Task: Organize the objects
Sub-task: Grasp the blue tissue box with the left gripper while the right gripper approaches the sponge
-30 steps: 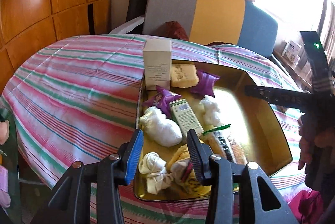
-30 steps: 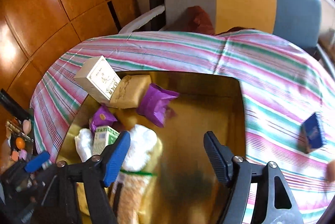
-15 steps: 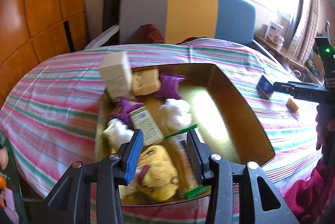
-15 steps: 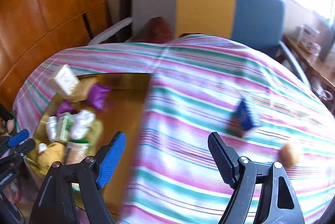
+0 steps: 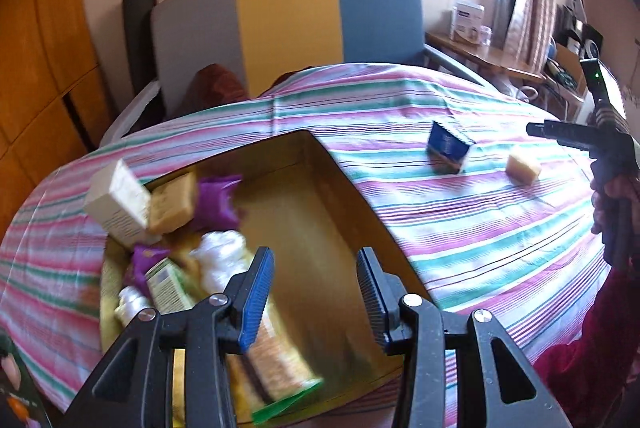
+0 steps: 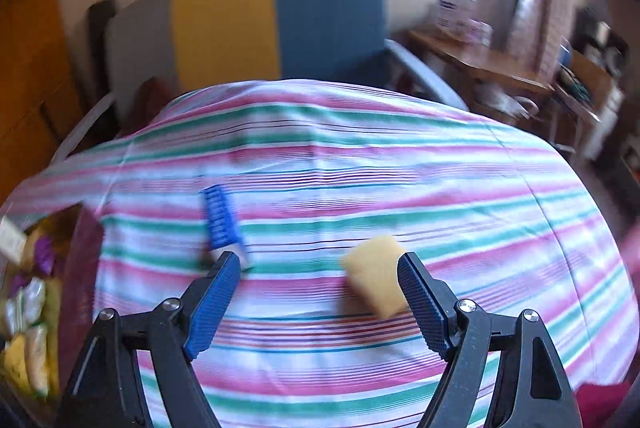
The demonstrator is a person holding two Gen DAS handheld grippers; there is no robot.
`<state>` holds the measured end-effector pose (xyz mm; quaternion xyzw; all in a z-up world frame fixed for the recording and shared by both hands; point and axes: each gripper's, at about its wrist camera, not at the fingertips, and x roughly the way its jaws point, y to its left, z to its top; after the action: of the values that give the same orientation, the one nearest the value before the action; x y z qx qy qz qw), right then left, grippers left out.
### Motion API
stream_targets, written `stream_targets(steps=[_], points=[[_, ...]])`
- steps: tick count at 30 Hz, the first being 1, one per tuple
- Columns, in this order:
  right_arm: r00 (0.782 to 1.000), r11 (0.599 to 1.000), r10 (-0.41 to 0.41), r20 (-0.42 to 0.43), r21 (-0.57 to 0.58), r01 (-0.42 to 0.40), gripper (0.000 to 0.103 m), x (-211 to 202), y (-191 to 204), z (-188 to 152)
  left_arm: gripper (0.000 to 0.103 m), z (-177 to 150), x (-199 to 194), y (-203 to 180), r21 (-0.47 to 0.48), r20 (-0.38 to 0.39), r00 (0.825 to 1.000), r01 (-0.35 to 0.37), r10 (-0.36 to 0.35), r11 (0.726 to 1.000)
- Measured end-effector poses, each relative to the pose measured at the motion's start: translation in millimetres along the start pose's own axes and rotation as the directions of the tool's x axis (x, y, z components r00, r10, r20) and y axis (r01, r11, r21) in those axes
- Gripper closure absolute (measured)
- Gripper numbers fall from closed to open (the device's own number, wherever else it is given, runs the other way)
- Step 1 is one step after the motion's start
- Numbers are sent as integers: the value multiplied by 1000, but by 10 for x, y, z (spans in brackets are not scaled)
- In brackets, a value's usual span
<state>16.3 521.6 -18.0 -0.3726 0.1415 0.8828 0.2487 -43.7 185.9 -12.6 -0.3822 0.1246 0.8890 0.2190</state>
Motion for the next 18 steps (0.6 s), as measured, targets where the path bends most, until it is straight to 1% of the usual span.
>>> stream_targets(steps=[2, 4, 5, 8, 12, 18], points=[[1000, 996, -27, -11, 87, 28, 21, 42, -211, 8, 60, 51, 39, -95, 19, -2, 1000, 9, -9, 1000], [999, 987, -23, -24, 158, 27, 21, 63, -364, 15, 60, 115, 100, -207, 38, -4, 1000, 16, -16, 999], [999, 984, -29, -29, 174, 34, 21, 70, -404, 11, 60, 147, 132, -257, 45, -6, 1000, 19, -19, 999], [998, 978, -39, -53, 203, 49, 19, 104, -456, -12, 60, 231, 230, -403, 67, -21, 999, 35, -34, 997], [997, 971, -29, -64, 233, 44, 19, 112, -514, -38, 60, 316, 345, -572, 98, -33, 998, 48, -45, 994], [997, 960, -5, -75, 279, 26, 18, 119, -583, -56, 60, 413, 549, -751, 112, -71, 995, 73, -65, 991]])
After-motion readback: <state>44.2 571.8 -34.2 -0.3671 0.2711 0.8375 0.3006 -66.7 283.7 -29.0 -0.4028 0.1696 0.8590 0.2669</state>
